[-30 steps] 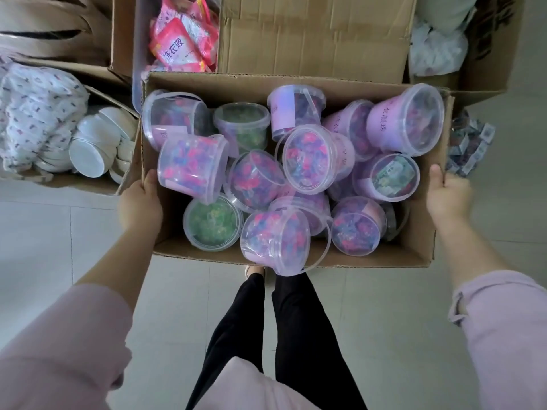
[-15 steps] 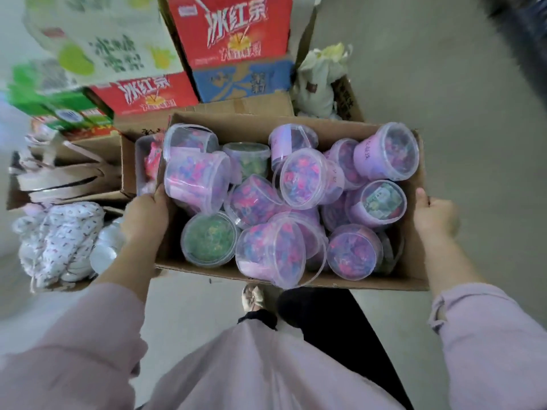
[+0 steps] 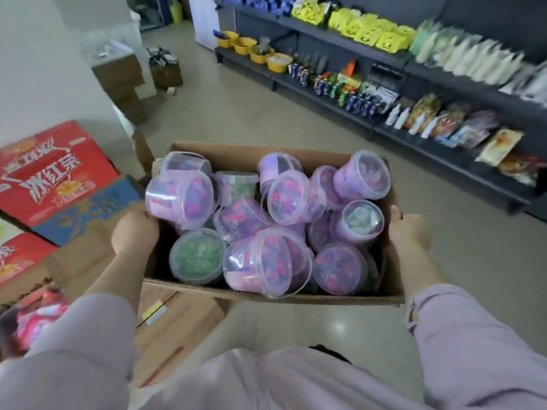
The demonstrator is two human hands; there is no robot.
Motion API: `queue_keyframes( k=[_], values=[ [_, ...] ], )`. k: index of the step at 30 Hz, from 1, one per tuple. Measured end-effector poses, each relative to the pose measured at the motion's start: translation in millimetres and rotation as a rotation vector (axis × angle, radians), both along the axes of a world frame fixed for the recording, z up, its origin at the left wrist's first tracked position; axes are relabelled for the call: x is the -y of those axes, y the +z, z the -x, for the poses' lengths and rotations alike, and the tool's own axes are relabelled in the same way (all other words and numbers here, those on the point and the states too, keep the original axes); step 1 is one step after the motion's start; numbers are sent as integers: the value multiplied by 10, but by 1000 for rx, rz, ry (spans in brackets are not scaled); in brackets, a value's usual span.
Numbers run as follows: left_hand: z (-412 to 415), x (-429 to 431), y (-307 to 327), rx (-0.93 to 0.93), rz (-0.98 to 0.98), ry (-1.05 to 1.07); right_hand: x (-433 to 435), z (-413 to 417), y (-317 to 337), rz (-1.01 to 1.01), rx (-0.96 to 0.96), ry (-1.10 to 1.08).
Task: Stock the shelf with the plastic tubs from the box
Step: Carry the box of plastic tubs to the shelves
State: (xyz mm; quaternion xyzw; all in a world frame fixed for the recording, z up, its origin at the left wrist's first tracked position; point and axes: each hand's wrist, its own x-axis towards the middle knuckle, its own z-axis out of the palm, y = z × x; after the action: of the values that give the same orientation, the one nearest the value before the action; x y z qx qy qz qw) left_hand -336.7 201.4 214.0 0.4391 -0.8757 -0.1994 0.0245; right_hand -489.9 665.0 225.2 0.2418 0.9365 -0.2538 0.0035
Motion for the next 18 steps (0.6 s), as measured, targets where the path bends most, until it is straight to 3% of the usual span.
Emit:
queue_keyframes(
  k=[6,9,18],
  values=[
    [1184,-1342,99,1,-49,-188,-1500,202,32,-9,22,-193],
    [1734,-1995,110,86,26,-350,-2121,194,-67,0,37,-288],
    [3703,-3857,-316,210,-39,-778,-3440,-193,-501,27,179,-704]
  ],
)
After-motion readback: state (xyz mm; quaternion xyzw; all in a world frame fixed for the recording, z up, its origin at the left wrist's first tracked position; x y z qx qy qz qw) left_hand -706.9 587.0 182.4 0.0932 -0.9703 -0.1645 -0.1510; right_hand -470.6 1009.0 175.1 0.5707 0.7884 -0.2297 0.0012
